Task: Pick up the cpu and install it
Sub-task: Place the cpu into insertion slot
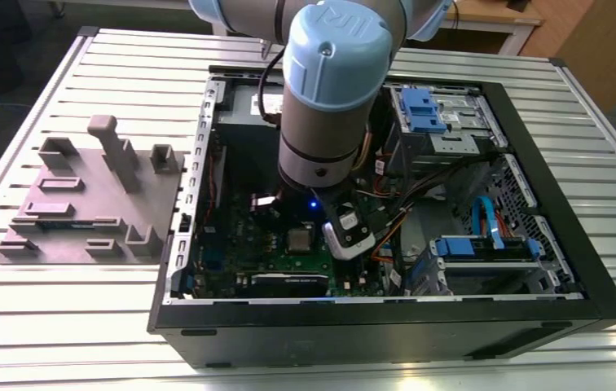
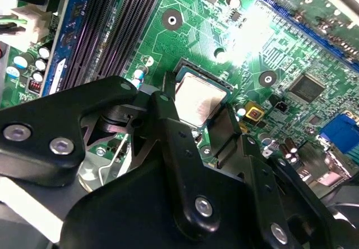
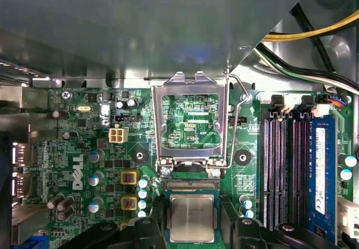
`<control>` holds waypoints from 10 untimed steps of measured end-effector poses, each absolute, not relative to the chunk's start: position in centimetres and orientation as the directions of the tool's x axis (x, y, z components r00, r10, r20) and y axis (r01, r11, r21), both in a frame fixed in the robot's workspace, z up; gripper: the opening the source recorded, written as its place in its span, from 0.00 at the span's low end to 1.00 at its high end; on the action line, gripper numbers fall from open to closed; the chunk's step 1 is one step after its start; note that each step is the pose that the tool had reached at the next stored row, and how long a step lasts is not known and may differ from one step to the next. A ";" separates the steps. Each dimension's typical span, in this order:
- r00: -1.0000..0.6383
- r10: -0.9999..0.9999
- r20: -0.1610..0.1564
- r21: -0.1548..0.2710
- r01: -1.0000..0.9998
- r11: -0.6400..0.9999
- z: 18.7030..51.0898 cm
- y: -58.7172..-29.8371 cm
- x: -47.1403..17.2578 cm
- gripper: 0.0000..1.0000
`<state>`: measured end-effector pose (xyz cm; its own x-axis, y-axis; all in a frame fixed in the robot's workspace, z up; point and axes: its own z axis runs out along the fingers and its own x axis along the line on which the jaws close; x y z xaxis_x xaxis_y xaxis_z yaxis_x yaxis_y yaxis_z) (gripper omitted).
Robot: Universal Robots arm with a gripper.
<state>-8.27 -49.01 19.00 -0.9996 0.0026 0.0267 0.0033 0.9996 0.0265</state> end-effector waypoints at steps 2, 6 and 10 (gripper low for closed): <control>-1.000 0.003 0.027 0.027 0.003 1.000 19.0 -49.0 -8.3 0.47; -1.000 0.002 0.027 0.027 0.003 1.000 18.9 -49.0 -8.3 0.47; -1.000 0.003 0.027 0.027 0.003 1.000 18.9 -48.9 -8.3 0.47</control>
